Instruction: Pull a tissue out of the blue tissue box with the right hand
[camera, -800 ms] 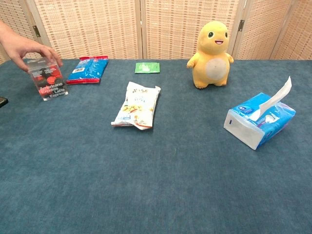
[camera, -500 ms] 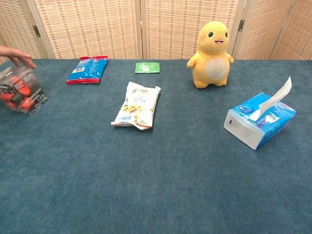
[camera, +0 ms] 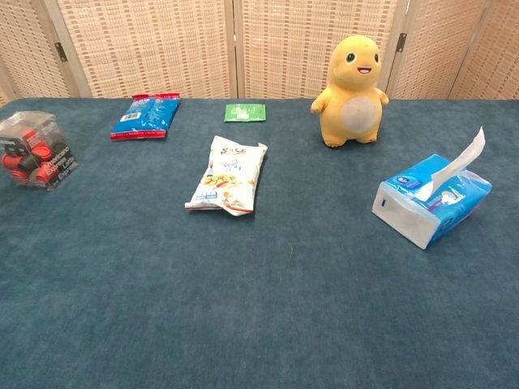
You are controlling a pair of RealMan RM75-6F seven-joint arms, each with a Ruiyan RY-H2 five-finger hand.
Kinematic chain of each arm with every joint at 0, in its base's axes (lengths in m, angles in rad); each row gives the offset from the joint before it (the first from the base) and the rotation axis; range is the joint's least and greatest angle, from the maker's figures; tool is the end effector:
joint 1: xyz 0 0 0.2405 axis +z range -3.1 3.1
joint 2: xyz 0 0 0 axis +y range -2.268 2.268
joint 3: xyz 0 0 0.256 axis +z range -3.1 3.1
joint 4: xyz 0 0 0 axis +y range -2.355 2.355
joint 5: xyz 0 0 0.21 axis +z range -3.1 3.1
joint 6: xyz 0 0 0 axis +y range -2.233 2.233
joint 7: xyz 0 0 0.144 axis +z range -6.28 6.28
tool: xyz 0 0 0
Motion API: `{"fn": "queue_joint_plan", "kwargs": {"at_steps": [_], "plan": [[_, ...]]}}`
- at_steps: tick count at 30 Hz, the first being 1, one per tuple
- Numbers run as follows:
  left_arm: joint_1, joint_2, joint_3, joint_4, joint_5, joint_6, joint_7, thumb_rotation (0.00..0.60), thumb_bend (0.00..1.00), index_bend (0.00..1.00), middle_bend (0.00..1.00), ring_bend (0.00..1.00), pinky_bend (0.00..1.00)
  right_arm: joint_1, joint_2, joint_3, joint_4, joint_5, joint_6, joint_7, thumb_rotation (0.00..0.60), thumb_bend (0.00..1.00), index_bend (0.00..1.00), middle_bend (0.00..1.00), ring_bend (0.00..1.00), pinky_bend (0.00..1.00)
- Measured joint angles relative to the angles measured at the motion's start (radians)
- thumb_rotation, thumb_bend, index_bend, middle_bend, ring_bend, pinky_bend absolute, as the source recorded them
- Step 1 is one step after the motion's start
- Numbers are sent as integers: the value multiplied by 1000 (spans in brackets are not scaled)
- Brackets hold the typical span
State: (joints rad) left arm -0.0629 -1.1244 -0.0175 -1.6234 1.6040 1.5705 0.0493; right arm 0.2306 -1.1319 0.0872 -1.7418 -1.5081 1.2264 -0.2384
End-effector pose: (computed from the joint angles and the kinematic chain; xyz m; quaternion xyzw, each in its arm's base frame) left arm -0.2961 0.1665 0.1575 -0.6152 -0.3467 -0.4081 0.5787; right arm -0.2590 -0.2222 0.1137 0.6995 -0.3578 0.3436 0.5143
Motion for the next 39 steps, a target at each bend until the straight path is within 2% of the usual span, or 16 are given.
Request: {"fn": "queue_joint_plan", "kwargs": {"at_steps": [6, 13, 18, 20, 24, 28, 32, 39], "plan": [[1, 1, 0, 1, -1, 1, -4, 600, 246, 0, 0, 0, 135, 107, -10, 44, -10, 135, -149, -73, 600, 160, 0, 57, 0, 0], [2, 4, 0, 0, 2, 5, -8, 600, 247, 0, 0, 0, 135, 172, -49, 78, -6, 258, -213, -147, 600, 162, 13, 71, 0, 0], [3, 4, 0, 0, 3, 7, -10, 600, 246, 0, 0, 0, 135, 237, -105, 91, 26, 395, -268, -222, 600, 166, 81, 117, 0, 0], [3, 5, 0, 0, 4, 8, -11, 600, 246, 0, 0, 0, 135, 256, -138, 91, 51, 421, -272, -242, 600, 181, 171, 175, 0, 0], [3, 4, 1, 1, 6, 8, -12, 600, 247, 0, 0, 0, 135, 268, -191, 90, 104, 408, -237, -242, 600, 310, 435, 366, 44, 11], [3, 4, 1, 2, 9, 12, -17, 600, 248, 0, 0, 0, 135, 267, -229, 83, 153, 353, -185, -206, 600, 386, 571, 463, 102, 12], [4, 4, 1, 3, 10, 14, -17, 600, 247, 0, 0, 0, 135, 259, -253, 71, 191, 303, -139, -165, 600, 412, 627, 507, 137, 12], [4, 3, 1, 3, 11, 15, -13, 600, 247, 0, 0, 0, 134, 250, -263, 62, 215, 282, -109, -148, 600, 413, 663, 538, 165, 14]]}}
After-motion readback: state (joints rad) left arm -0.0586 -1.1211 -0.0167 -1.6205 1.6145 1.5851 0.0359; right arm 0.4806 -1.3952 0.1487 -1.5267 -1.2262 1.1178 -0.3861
